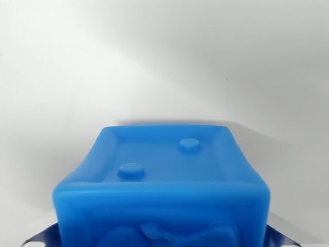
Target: Stack cube
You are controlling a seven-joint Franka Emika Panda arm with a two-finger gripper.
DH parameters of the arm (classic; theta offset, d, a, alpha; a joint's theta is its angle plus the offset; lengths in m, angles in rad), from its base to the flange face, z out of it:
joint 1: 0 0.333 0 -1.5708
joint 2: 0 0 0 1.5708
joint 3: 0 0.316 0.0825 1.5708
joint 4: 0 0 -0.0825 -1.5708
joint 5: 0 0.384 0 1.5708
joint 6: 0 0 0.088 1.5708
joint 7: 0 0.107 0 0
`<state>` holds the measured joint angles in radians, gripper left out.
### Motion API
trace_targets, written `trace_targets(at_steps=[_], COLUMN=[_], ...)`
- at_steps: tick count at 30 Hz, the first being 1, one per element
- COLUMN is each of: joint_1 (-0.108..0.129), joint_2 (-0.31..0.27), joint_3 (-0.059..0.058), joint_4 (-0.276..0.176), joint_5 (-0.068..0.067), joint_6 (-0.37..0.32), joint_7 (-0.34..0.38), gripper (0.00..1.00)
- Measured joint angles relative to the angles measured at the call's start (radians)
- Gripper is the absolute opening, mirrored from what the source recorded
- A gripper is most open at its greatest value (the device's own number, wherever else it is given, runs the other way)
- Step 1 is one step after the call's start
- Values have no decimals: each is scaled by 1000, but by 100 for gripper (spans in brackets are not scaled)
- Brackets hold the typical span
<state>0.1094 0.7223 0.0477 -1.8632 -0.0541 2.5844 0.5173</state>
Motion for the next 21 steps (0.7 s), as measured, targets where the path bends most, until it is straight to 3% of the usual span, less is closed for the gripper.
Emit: trace_targets(at_steps=[21], joint_1=[-2], joint_2=[-98], joint_3=[3], joint_4=[-26], joint_5=[1], joint_6=[-71], joint_7=[0], gripper=[0])
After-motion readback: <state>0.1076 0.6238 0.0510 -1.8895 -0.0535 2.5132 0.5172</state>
